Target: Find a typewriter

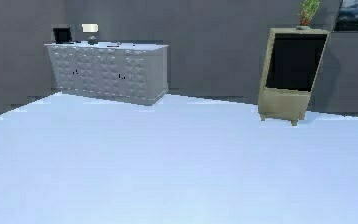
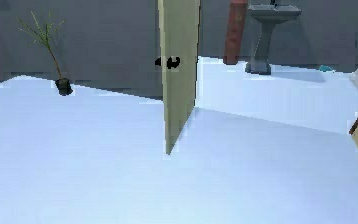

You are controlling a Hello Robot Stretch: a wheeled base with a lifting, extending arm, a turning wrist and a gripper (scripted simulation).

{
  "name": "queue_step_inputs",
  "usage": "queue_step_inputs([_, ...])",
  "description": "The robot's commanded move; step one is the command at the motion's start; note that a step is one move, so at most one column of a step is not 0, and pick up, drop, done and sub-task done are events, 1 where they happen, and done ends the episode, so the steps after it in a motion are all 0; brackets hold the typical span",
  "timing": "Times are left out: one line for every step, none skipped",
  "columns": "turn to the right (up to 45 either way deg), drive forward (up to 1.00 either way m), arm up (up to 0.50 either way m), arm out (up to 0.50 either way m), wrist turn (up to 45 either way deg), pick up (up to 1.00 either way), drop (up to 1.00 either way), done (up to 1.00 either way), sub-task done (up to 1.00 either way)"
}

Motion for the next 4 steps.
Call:
queue_step_inputs([0.0, 0.3, 0.0, 0.0, 0.0, 0.0, 0.0, 0.0, 0.0])
queue_step_inputs([-45.0, 0.0, 0.0, 0.0, 0.0, 0.0, 0.0, 0.0, 0.0])
queue_step_inputs([-45.0, 0.0, 0.0, 0.0, 0.0, 0.0, 0.0, 0.0, 0.0])
queue_step_inputs([0.0, 0.0, 0.0, 0.0, 0.0, 0.0, 0.0, 1.0, 0.0])
